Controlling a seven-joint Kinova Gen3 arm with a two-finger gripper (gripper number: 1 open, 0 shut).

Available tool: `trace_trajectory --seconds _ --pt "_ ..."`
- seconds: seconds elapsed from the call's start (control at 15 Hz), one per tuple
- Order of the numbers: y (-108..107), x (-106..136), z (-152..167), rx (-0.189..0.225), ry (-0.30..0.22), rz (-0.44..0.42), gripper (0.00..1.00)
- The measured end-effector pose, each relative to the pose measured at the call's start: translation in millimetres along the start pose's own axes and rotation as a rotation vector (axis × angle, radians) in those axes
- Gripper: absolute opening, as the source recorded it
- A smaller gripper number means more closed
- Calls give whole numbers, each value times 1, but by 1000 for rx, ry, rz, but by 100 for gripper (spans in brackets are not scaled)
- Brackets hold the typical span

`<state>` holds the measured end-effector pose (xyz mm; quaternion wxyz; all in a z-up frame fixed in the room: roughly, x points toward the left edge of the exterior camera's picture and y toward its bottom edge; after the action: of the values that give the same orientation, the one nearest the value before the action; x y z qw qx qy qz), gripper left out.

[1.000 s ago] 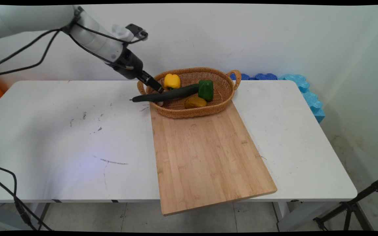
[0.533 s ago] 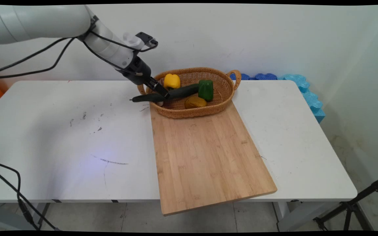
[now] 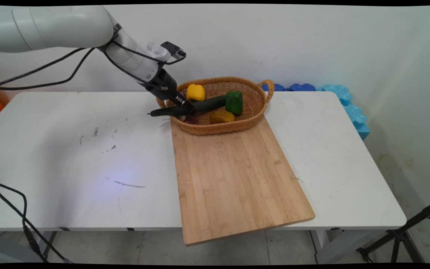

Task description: Pick up the cucumber from the vegetable basket, then place the picked object on the cutting board

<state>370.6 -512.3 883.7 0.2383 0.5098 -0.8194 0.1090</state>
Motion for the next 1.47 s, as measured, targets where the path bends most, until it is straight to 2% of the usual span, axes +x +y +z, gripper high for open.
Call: trace_trajectory --seconds 0.67,0.93,1.2,1.47 --pt "2 3 8 1 9 33 0" --pt "2 13 -5 8 58 57 0" --pt "3 18 -34 12 115 93 0" --pt "12 19 -73 -7 179 146 0"
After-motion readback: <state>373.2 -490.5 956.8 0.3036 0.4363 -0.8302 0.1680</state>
